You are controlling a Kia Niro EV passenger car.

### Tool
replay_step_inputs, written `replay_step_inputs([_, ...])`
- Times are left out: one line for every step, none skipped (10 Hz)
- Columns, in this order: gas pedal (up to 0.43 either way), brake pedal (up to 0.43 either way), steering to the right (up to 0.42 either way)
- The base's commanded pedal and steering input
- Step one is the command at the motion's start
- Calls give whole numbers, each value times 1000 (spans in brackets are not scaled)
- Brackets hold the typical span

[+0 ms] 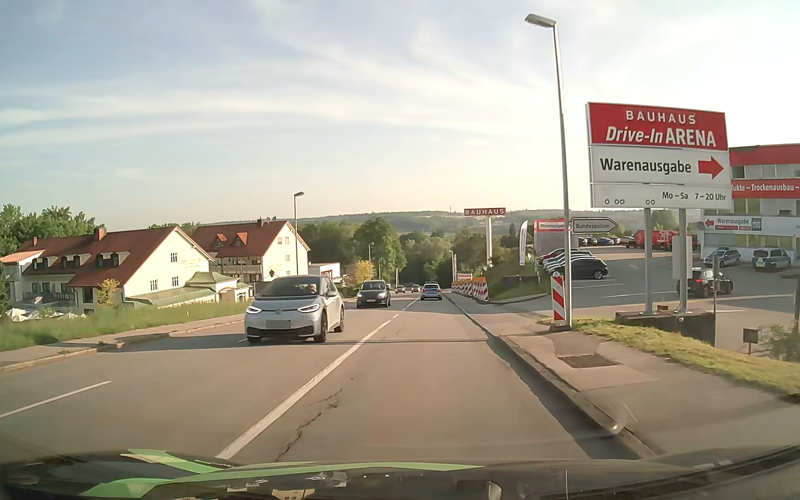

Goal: Follow the waypoints while adhering to traffic rules and regulations

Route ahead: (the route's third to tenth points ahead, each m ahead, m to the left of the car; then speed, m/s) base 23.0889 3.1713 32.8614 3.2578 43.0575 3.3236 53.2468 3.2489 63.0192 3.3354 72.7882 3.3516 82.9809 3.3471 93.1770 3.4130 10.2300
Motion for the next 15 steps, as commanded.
replay_step_inputs([0, 79, -1])
replay_step_inputs([0, 79, -1])
replay_step_inputs([0, 73, -1])
replay_step_inputs([0, 73, -2])
replay_step_inputs([0, 73, -2])
replay_step_inputs([0, 67, -2])
replay_step_inputs([0, 49, -2])
replay_step_inputs([0, 24, -2])
replay_step_inputs([0, 12, -2])
replay_step_inputs([0, 6, -2])
replay_step_inputs([0, 0, -2])
replay_step_inputs([0, 0, -2])
replay_step_inputs([0, 0, -2])
replay_step_inputs([0, 0, -2])
replay_step_inputs([0, 0, -2])
